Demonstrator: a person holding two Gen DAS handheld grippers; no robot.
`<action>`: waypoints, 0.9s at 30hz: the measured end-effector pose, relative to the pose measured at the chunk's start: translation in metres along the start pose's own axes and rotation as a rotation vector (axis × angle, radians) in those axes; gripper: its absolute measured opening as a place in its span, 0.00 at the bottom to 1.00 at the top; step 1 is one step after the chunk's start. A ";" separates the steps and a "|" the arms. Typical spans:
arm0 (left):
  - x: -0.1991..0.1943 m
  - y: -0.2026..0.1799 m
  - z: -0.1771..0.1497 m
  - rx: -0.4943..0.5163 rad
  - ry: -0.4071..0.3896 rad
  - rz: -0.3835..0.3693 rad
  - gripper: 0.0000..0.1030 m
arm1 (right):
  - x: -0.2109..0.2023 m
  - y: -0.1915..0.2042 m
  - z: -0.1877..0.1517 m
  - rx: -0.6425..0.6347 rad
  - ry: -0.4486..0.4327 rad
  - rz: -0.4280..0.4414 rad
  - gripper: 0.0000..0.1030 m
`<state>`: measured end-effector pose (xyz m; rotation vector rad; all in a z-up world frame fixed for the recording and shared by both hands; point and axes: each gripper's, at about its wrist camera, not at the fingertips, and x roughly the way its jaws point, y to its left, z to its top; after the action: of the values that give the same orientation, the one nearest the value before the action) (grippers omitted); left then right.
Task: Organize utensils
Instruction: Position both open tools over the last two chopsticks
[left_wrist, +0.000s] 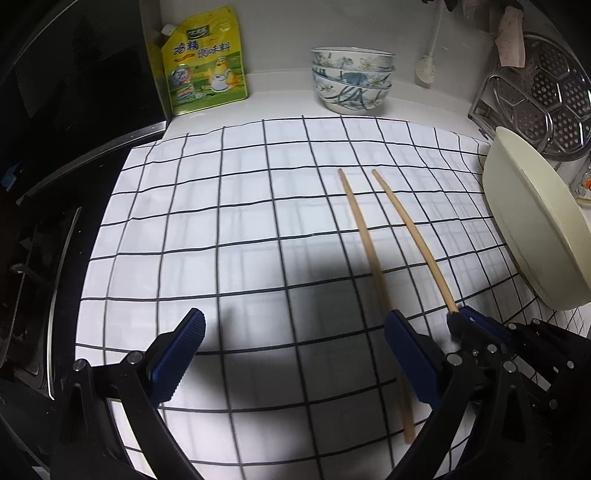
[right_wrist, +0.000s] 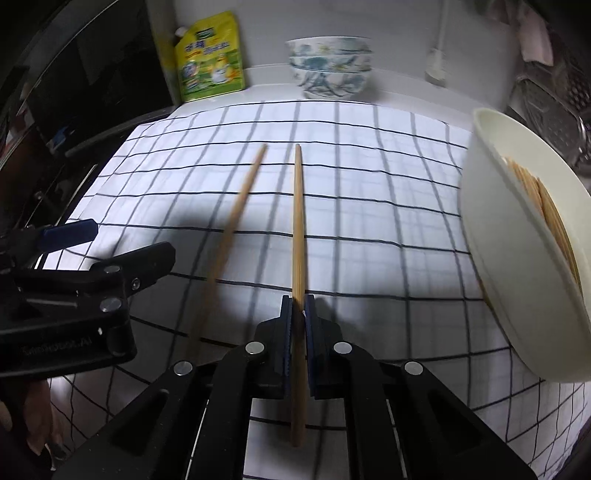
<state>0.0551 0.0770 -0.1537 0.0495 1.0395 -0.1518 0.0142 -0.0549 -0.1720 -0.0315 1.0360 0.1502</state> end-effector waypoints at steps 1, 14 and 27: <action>0.002 -0.003 0.001 0.001 0.001 -0.001 0.93 | -0.001 -0.006 -0.002 0.015 0.001 -0.005 0.07; 0.027 -0.025 0.004 0.043 0.028 0.045 0.93 | -0.015 -0.038 -0.009 0.094 -0.018 0.007 0.15; 0.026 -0.032 0.005 0.028 0.001 0.021 0.67 | 0.001 -0.034 0.005 0.027 -0.013 -0.068 0.35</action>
<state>0.0672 0.0424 -0.1728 0.0861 1.0374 -0.1474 0.0237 -0.0877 -0.1717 -0.0418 1.0229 0.0744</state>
